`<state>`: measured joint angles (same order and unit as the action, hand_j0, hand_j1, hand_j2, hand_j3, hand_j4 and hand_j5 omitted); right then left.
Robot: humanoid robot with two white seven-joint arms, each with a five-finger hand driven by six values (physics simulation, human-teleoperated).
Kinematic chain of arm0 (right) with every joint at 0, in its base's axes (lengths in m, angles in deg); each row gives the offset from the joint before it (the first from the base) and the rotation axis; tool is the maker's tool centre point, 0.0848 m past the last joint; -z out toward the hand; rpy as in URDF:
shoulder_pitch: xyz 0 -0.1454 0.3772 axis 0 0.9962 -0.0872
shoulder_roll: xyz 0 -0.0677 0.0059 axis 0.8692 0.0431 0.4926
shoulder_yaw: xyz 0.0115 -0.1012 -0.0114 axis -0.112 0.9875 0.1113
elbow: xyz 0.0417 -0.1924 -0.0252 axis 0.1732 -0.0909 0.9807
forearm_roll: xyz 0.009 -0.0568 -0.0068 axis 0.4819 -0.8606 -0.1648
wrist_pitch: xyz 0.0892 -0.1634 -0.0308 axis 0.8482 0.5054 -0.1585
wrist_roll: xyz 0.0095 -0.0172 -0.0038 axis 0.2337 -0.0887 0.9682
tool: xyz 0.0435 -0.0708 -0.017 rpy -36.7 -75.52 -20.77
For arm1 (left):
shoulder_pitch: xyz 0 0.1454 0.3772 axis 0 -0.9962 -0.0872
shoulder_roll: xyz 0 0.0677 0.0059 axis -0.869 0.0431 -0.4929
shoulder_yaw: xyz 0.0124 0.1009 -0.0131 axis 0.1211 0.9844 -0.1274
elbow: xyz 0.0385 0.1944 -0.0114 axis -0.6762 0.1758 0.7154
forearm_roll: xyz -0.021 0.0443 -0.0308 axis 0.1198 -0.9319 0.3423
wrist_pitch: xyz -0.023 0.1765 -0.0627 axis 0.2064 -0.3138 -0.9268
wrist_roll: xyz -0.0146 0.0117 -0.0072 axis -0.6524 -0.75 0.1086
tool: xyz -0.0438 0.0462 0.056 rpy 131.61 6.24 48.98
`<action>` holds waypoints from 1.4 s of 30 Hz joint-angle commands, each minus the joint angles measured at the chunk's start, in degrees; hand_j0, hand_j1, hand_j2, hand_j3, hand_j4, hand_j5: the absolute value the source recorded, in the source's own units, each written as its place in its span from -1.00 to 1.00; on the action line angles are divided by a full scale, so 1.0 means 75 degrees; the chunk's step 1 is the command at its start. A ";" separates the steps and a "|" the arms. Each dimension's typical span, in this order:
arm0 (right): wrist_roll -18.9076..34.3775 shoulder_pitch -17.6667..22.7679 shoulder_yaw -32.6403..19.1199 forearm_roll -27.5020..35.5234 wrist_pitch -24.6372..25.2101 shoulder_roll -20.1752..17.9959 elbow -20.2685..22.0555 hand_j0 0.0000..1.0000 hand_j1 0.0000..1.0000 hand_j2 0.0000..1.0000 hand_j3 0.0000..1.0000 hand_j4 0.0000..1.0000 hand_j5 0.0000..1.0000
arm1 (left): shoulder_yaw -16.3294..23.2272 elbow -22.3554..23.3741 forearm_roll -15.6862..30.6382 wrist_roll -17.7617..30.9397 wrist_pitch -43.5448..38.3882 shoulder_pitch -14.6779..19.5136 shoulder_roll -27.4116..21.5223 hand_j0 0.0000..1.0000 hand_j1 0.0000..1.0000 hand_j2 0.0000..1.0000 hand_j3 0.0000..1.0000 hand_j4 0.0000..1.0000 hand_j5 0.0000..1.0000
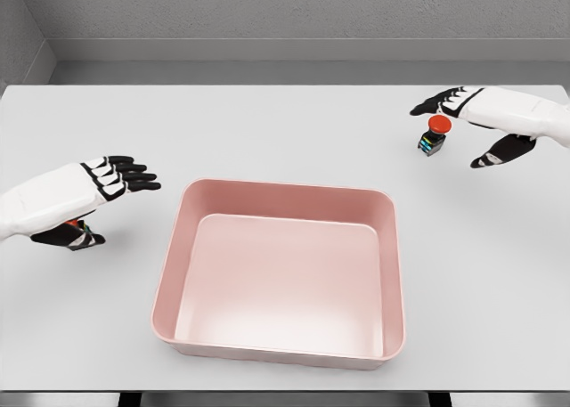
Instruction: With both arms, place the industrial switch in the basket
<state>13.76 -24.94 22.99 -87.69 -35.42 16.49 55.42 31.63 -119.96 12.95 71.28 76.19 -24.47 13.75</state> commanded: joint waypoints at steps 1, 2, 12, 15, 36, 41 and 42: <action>-0.0008 -0.0012 0.0004 0.0108 0.0068 -0.0007 -0.0100 1.00 1.00 1.00 1.00 1.00 1.00 | 0.0022 0.0009 0.0053 -0.0004 -0.0007 0.0000 -0.0008 1.00 1.00 1.00 1.00 1.00 1.00; -0.0031 -0.0012 0.0004 0.0108 0.0115 -0.0007 -0.0112 1.00 1.00 1.00 1.00 1.00 1.00 | 0.0022 0.0009 0.0030 0.0008 -0.0007 0.0000 -0.0043 1.00 1.00 1.00 1.00 1.00 1.00; -0.0418 -0.0398 0.0250 -0.0021 0.1111 0.0438 -0.0744 1.00 1.00 1.00 1.00 1.00 1.00 | -0.0072 0.0067 -0.0685 0.0078 -0.0007 -0.0246 -0.1027 1.00 1.00 1.00 1.00 1.00 1.00; -0.0488 -0.0527 0.0355 -0.0032 0.1193 0.0590 -0.0744 1.00 1.00 1.00 1.00 1.00 1.00 | -0.0072 0.0196 -0.0685 0.0066 -0.0007 -0.0246 -0.1191 1.00 1.00 1.00 1.00 1.00 1.00; -0.0477 -0.1125 0.1750 -0.0290 0.2330 0.1481 -0.1541 1.00 1.00 1.00 1.00 1.00 1.00 | 0.0010 0.1439 -0.0954 0.0019 -0.0007 -0.0199 -0.0418 1.00 1.00 1.00 1.00 1.00 1.00; -0.0477 -0.1137 0.1856 -0.0290 0.2318 0.1645 -0.1822 1.00 1.00 1.00 1.00 1.00 1.00 | 0.0022 0.1427 -0.1095 0.0008 -0.0007 -0.0152 -0.0008 1.00 1.00 1.00 1.00 1.00 1.00; -0.0477 -0.1137 0.1856 -0.0290 0.2318 0.1656 -0.1904 1.00 1.00 1.00 1.00 1.00 1.00 | 0.0022 0.1427 -0.1200 0.0008 -0.0007 -0.0164 0.0039 1.00 1.00 1.00 1.00 1.00 1.00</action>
<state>10.22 -33.47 36.62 -90.04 -18.03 28.52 42.15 31.77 -109.33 4.50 71.39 76.19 -25.70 12.96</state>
